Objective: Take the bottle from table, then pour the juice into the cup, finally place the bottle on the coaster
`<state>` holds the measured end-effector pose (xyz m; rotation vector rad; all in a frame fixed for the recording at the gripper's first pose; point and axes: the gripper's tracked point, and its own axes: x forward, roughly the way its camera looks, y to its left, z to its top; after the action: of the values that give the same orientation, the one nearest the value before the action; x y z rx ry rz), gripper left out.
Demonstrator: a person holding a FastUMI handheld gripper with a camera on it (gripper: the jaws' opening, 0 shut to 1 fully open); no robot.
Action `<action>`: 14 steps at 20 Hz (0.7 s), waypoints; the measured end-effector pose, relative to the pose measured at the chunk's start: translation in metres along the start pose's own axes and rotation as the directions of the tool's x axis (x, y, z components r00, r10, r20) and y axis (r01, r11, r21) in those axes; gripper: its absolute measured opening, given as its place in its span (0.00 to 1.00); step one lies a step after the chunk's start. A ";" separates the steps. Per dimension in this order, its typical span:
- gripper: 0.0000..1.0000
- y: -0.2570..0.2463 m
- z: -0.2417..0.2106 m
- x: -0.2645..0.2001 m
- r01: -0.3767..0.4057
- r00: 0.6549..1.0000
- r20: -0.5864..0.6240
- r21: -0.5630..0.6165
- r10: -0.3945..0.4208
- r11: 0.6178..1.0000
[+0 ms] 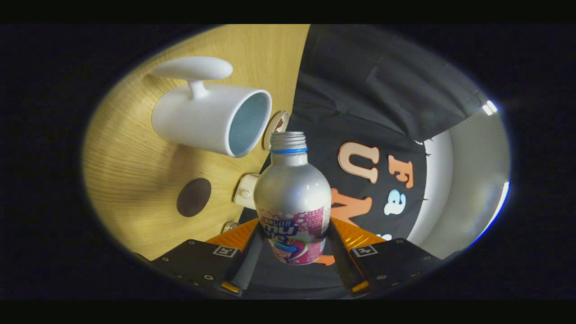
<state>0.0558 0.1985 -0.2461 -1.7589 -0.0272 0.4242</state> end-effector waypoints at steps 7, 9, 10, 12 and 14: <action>0.77 0.011 -0.012 0.002 -0.097 0.993 -0.013 0.449 0.115 0.888; 0.77 -0.002 -0.020 0.010 -0.064 0.995 -0.032 0.567 0.100 0.822; 0.77 -0.010 -0.028 0.013 -0.030 0.995 -0.056 0.605 0.080 0.796; 0.77 -0.021 -0.033 0.021 -0.001 0.996 -0.064 0.695 0.063 0.719; 0.77 -0.025 -0.039 0.027 0.003 0.996 -0.058 0.793 0.070 0.609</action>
<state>0.0980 0.1745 -0.2234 -0.8723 0.2300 0.3123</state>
